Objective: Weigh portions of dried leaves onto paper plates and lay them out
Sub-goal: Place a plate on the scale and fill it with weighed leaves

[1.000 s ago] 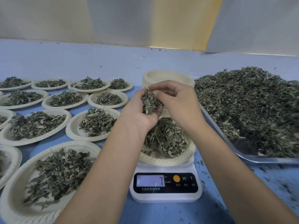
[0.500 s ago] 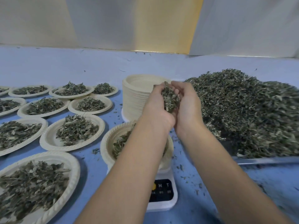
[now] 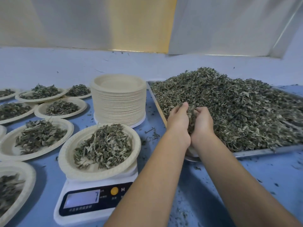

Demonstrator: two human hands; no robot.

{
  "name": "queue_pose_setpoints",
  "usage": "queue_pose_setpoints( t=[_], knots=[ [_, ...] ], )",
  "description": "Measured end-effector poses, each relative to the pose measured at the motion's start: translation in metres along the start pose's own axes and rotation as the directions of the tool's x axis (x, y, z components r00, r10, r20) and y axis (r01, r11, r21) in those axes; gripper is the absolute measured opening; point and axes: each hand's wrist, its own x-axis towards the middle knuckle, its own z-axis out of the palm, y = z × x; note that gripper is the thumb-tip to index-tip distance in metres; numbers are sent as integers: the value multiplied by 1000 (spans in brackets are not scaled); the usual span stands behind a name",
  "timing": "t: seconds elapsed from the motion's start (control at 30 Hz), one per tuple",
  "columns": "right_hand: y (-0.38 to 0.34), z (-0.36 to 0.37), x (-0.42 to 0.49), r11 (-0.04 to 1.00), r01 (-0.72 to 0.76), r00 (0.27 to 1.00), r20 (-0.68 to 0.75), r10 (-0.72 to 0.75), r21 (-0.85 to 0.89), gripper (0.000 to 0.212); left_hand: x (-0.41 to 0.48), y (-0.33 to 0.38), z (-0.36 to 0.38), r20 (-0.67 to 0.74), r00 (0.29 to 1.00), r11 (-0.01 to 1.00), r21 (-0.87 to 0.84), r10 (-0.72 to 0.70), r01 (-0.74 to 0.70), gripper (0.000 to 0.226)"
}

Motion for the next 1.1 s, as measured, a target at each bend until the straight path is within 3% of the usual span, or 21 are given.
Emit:
queue_pose_setpoints(
  t=[0.07,0.17,0.27,0.4,0.57,0.77,0.93,1.1],
  knots=[
    [1,-5,4,994,-69,997,28,67,83,29,3,-5,1,9,1000,1000,-23,17,-17,4],
    [3,-8,11,986,-135,990,53,130,99,23,3,-5,0,16,999,999,-12,32,-31,13],
    [2,-8,13,987,-132,991,20,131,90,20,0,-2,-2,48,998,998,31,50,-51,39],
    [2,-6,11,1000,-18,999,-39,18,-6,22,3,-2,-5,76,991,993,20,111,-113,42],
    [0,-4,6,956,281,955,-69,-287,-83,31,-1,-4,-4,97,983,985,52,159,-164,40],
    [3,-4,10,922,353,935,10,-356,-160,40,0,-3,-4,126,982,990,-34,143,-140,35],
    [7,-2,9,869,419,907,89,-411,-262,52,-1,1,-6,117,990,994,-89,78,-67,15],
    [8,2,-1,890,417,907,135,-398,-184,33,-7,7,-14,131,985,988,-118,117,-101,25]
  ],
)
